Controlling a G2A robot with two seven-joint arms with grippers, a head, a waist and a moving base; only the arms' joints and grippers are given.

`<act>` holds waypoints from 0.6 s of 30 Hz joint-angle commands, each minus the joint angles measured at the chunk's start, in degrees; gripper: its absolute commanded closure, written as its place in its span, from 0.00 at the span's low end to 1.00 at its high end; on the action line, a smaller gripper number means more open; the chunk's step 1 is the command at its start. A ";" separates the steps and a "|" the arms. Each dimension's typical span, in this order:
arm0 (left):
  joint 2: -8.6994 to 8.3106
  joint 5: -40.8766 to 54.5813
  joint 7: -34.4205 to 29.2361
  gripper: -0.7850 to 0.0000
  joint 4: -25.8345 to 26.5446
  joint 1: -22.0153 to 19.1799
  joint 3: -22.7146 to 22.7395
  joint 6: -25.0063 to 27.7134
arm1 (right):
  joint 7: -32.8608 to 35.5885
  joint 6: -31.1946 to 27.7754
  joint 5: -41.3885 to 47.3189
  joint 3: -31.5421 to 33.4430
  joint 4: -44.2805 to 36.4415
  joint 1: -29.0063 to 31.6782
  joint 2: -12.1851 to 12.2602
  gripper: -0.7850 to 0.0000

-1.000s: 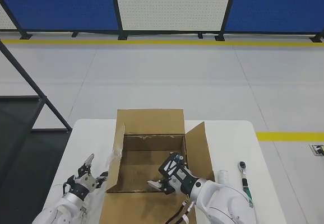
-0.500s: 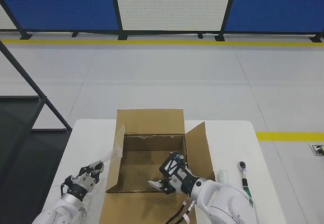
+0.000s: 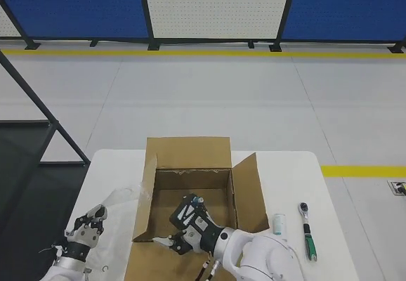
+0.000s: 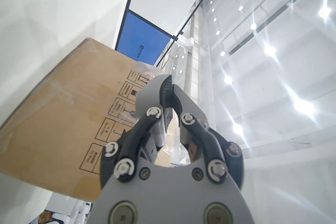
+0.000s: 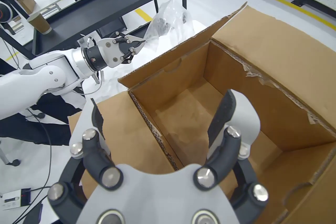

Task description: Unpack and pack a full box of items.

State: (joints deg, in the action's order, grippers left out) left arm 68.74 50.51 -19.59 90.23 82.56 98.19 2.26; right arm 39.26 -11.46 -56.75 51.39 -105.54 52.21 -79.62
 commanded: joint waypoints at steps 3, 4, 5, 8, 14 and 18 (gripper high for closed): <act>0.13 -0.69 0.59 1.00 0.85 1.19 0.44 2.24 | 0.21 0.50 7.49 -0.64 4.72 -3.56 -0.97 0.00; 0.15 -0.86 0.77 1.00 0.97 1.41 0.68 2.80 | 0.21 0.50 7.49 -0.64 4.72 -3.56 -0.97 0.00; 0.16 -1.04 0.83 1.00 1.05 1.66 0.89 3.26 | 0.21 0.50 7.49 -0.64 4.72 -3.56 -0.97 0.00; 0.18 -0.93 0.56 1.00 1.41 2.50 1.64 3.68 | 0.21 0.50 7.49 -0.64 4.72 -3.56 -0.97 0.00; 0.11 -1.48 -0.04 1.00 1.74 3.11 2.07 3.14 | -0.73 1.91 9.57 -0.13 4.35 -2.49 -1.06 0.00; 0.11 -1.48 -0.04 1.00 1.74 3.11 2.07 3.14 | 0.58 5.63 16.80 0.01 6.10 -4.11 -1.84 0.00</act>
State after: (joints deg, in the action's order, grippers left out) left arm 68.84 49.02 -19.63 91.97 85.67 100.26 5.39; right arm 39.54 -7.30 -42.89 51.43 -100.16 48.87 -81.16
